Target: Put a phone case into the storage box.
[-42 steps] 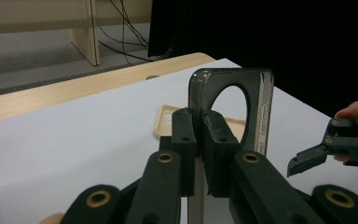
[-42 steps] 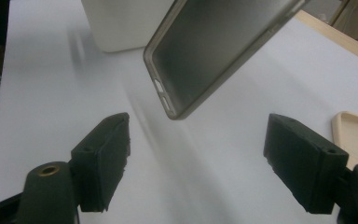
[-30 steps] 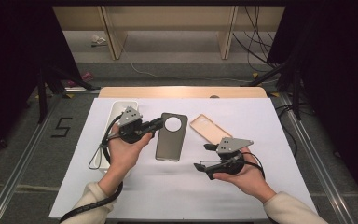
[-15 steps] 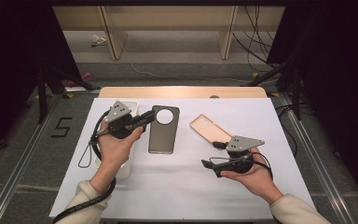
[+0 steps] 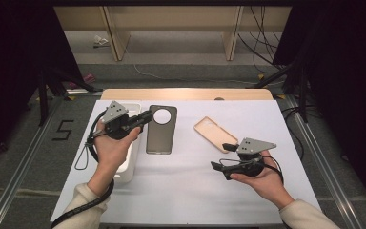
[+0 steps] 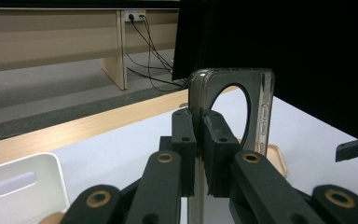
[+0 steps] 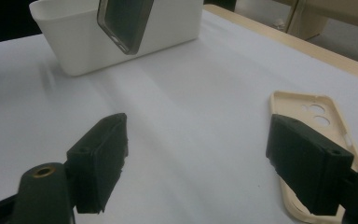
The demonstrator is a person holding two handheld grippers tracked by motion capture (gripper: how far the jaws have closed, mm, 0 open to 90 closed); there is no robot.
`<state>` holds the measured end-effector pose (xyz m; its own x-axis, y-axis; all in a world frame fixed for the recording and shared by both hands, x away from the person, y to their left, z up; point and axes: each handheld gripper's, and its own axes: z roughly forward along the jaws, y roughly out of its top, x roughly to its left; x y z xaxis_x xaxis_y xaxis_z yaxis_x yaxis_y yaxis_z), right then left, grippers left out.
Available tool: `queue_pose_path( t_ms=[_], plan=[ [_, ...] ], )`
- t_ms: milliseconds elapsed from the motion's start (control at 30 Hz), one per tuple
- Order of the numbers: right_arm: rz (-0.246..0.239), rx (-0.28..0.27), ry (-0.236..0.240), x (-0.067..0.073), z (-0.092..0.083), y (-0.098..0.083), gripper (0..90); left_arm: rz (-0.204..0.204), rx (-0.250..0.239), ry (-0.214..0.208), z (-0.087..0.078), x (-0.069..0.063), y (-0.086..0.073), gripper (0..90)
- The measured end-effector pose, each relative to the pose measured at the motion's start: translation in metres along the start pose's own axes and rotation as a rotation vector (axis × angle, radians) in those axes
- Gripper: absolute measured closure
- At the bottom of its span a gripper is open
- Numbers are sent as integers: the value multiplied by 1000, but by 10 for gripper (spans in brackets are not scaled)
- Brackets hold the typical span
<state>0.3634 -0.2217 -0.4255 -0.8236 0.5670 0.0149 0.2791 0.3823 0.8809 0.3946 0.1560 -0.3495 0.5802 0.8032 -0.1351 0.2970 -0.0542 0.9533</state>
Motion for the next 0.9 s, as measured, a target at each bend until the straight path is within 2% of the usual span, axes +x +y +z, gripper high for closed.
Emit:
queue_pose_path(
  t_ms=[500,900],
  plan=[
    [29,-11,-19,-5,-8,-4,210,-3,-26,20,-8,10,7,838],
    [48,-13,-35,-8,-13,-7,210,-19,-79,39,-18,23,21,838]
  ],
)
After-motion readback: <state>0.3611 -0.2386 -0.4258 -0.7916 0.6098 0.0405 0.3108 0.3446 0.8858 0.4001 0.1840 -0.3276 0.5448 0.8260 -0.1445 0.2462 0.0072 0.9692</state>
